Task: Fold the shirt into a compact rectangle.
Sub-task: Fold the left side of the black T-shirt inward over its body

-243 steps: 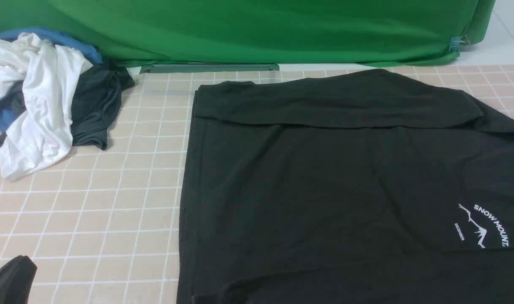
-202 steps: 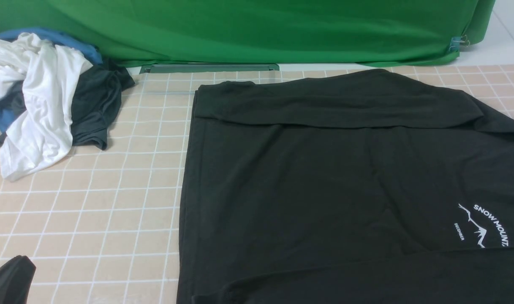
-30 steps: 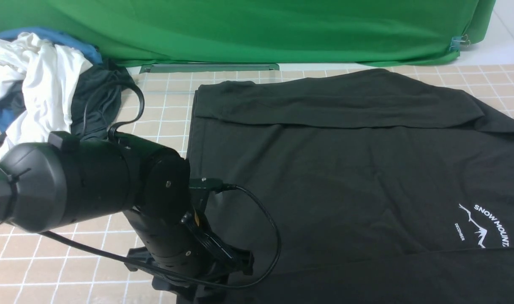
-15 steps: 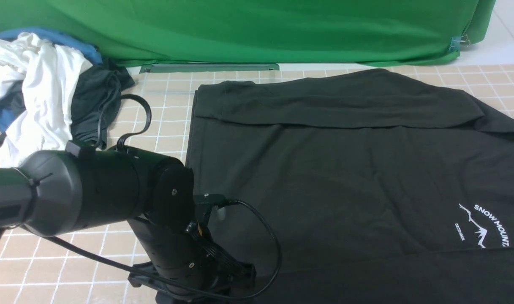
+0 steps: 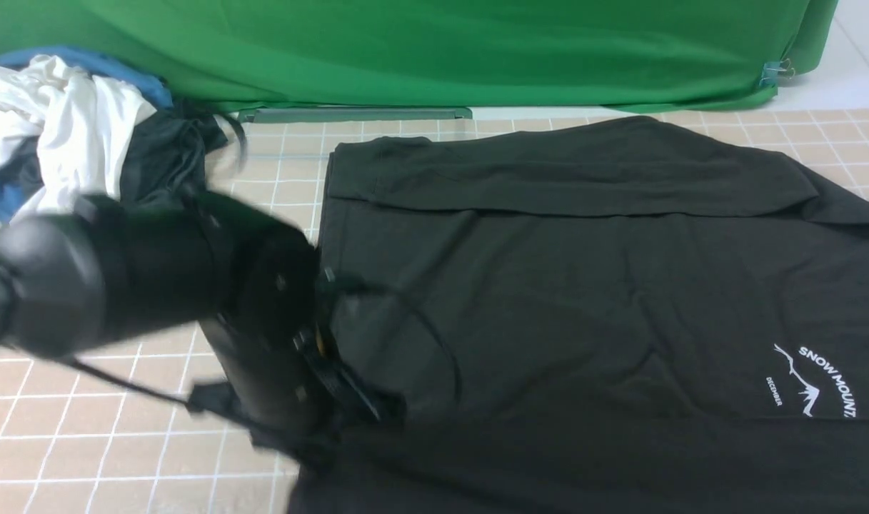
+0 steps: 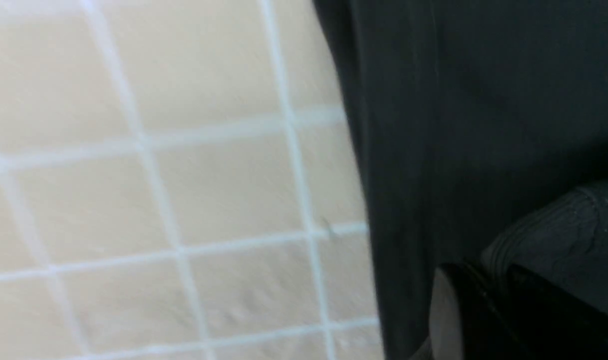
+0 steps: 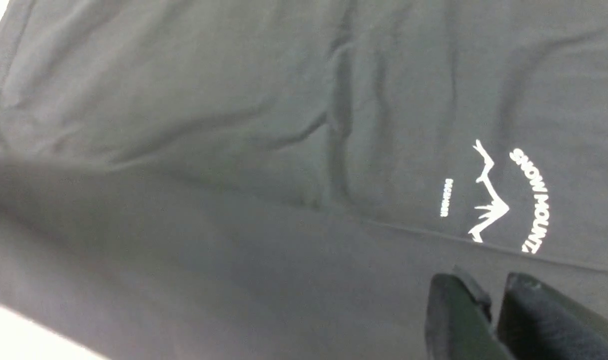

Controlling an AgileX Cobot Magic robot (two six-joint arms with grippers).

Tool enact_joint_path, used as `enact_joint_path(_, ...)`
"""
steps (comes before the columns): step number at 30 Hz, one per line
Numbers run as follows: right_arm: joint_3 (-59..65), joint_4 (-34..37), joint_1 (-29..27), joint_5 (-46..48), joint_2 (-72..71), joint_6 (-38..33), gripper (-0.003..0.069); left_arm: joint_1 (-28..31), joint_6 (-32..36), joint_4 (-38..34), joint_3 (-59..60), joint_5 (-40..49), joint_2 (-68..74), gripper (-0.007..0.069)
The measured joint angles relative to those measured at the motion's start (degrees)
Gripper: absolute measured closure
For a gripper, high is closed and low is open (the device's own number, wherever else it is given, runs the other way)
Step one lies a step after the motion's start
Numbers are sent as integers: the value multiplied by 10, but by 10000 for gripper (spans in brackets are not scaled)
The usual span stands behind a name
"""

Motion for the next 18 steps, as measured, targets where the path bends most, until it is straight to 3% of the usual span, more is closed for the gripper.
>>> enact_joint_path(5, 0, 0, 24, -4, 0, 0, 494, 48, 11, 6, -75, 18, -9, 601)
enact_joint_path(12, 0, 0, 30, -16, 0, 0, 479, 115, 50, -71, -152, -21, -5, 601)
enact_joint_path(18, 0, 0, 30, -25, 0, 0, 468, 148, 65, -94, -181, -59, 49, 601)
